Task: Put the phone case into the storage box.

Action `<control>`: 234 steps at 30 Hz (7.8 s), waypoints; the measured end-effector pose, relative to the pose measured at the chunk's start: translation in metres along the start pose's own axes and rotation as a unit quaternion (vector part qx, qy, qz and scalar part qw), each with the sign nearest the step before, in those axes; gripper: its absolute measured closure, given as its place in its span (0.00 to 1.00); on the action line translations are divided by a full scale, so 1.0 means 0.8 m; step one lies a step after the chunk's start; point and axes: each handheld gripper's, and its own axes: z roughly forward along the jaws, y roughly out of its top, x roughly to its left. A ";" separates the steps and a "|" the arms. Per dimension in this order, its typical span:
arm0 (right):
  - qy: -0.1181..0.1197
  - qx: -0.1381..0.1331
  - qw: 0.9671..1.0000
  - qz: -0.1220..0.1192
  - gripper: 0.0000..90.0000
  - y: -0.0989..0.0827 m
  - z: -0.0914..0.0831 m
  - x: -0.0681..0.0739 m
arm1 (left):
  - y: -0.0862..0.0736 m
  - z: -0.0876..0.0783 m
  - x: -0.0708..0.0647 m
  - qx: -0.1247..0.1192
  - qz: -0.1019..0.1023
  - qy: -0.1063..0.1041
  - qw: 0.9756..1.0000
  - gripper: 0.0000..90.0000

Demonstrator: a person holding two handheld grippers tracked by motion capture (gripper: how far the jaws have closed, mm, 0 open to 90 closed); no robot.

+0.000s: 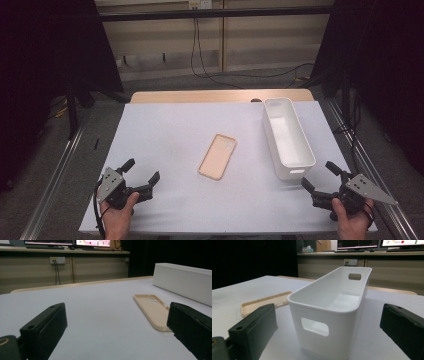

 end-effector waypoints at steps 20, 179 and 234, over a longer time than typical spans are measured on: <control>0.006 0.000 1.000 0.004 0.01 -0.002 -0.001 -0.001 | 0.002 0.003 -0.005 0.010 -0.001 -0.012 1.000 0.04; 0.024 0.014 1.000 0.000 0.02 -0.003 0.001 0.004 | 0.063 0.251 -0.061 0.371 0.061 -0.138 0.916 0.07; 0.027 0.017 1.000 -0.002 0.02 -0.004 -0.001 0.004 | 0.039 0.256 -0.087 0.424 0.074 -0.141 0.892 0.59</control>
